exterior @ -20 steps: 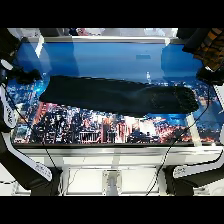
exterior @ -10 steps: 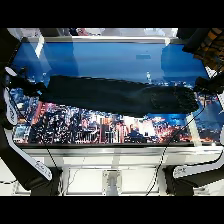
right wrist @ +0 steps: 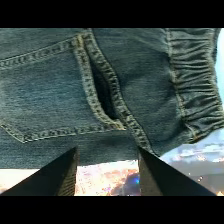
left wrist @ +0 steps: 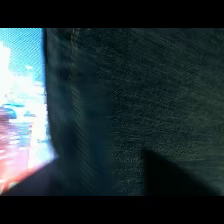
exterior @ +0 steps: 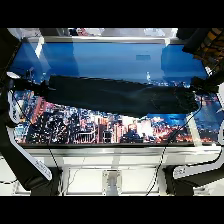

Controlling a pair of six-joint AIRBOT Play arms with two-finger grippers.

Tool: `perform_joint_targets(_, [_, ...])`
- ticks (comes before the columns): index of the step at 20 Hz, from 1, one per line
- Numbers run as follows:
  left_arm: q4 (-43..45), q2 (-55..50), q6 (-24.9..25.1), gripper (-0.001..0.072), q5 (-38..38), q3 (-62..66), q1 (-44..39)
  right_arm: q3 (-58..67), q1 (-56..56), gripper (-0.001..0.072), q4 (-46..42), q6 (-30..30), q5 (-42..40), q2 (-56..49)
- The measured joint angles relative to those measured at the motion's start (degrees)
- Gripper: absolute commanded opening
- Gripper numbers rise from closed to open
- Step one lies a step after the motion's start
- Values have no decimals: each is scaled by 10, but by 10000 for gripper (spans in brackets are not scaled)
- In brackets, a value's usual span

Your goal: Fold the clothes and pants, and hang the long-sleeved shirts on hangers.

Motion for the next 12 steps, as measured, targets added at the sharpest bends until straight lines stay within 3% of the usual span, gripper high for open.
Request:
perform_joint_targets(1, [-3, -4, 0, 28, -4, -1, 0, 0, 3, 410, 0, 0, -2, 0])
perform_joint_targets(9, [15, 53, 1, 26, -54, -1, 29, 0, 12, 410, 11, 0, 10, 0])
perform_joint_targets(12, [76, 112, 0, 26, -109, -1, 47, 0, 13, 410, 13, -8, 24, 7])
